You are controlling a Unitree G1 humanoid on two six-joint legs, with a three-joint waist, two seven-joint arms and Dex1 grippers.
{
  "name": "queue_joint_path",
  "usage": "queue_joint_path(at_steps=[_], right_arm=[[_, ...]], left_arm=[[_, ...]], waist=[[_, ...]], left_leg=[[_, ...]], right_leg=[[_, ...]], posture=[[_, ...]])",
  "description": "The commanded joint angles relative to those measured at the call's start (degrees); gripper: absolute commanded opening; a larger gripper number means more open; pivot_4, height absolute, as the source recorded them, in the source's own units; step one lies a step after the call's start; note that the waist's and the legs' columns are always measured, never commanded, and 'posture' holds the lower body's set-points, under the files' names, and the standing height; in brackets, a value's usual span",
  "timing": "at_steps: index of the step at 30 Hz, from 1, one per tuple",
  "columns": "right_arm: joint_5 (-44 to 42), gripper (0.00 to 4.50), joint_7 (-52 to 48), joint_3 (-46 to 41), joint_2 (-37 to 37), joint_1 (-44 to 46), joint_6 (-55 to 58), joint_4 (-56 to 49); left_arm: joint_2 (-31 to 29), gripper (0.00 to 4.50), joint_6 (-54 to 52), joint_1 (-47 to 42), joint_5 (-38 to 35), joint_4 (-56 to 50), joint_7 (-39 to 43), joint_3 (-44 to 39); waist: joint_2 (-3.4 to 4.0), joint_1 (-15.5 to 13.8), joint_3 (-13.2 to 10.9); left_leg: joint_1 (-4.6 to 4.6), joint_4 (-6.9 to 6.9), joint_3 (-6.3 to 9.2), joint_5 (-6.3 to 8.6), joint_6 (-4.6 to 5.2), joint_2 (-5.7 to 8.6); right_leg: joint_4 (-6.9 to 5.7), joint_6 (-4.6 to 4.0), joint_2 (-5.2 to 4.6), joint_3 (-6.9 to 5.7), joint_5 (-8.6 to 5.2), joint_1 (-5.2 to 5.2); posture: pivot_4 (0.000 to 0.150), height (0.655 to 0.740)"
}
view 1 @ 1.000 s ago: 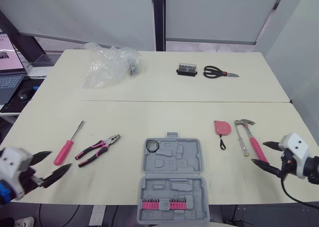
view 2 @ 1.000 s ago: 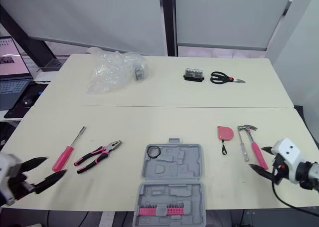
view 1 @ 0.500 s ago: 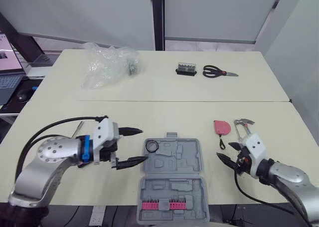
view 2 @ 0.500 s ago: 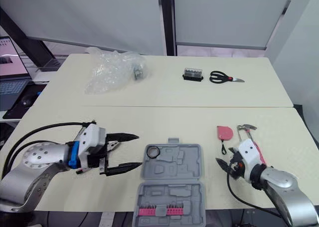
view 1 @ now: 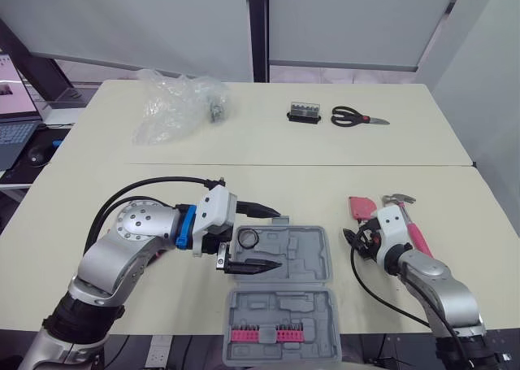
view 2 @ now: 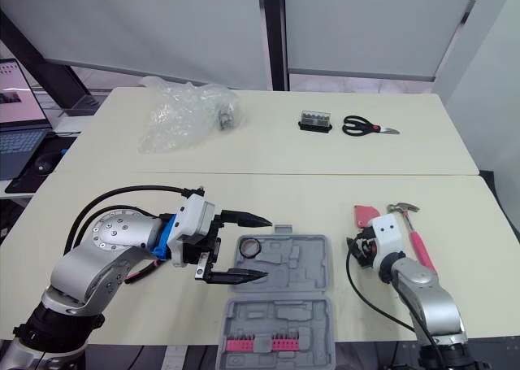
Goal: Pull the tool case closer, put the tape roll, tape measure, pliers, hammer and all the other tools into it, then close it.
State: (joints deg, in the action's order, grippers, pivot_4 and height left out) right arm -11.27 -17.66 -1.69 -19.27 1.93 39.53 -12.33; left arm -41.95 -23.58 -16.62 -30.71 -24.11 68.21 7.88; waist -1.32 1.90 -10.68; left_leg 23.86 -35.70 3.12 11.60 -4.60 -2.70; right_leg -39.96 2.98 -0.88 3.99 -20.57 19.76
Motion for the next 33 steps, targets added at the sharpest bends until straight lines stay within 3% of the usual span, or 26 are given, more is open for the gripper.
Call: queue_joint_path(at_steps=[1, 7, 17, 33], right_arm=[[0.52, 3.62, 1.13, -0.88, 0.24, 0.36, -0.22, -0.04], [1.11, 2.13, 1.61, 0.10, 0.82, -0.01, -0.70, -0.10], [1.52, 0.04, 1.90, 0.86, 1.04, -0.66, -1.12, -0.15], [-0.33, 0.02, -0.41, -0.83, -2.06, -7.46, 2.96, -7.70]], left_arm=[[-0.08, 4.50, 0.25, -0.65, -0.05, -0.88, 0.30, 0.09], [0.20, 4.50, 0.17, -0.47, 0.11, -1.00, 0.07, 0.41], [0.64, 4.50, 2.98, 2.39, 2.30, 0.24, 0.57, 1.35], [0.53, 4.50, 7.79, 7.47, 4.29, 1.25, 2.94, 1.99]], waist=[[0.00, 0.00, 0.00], [0.00, 0.02, 0.00], [0.00, 0.04, 0.00], [0.00, -0.13, 0.01]], left_leg=[[0.00, 0.00, 0.00, 0.00, 0.00, 0.00], [-0.01, -0.01, 0.01, 0.00, 0.00, 0.00], [-0.01, 0.00, 0.01, 0.00, 0.00, -0.01], [-0.01, -0.01, 0.01, 0.00, 0.00, 0.00]], right_leg=[[0.00, 0.00, 0.00, -0.01, 0.00, 0.00], [0.00, 0.00, 0.00, -0.01, 0.00, -0.01], [0.00, 0.00, 0.01, 0.00, 0.00, -0.01], [0.01, 0.00, -0.02, 0.00, 0.00, -0.03]], posture=[[0.150, 0.7400], [0.150, 0.7400], [0.150, 0.7400], [0.150, 0.7400]])
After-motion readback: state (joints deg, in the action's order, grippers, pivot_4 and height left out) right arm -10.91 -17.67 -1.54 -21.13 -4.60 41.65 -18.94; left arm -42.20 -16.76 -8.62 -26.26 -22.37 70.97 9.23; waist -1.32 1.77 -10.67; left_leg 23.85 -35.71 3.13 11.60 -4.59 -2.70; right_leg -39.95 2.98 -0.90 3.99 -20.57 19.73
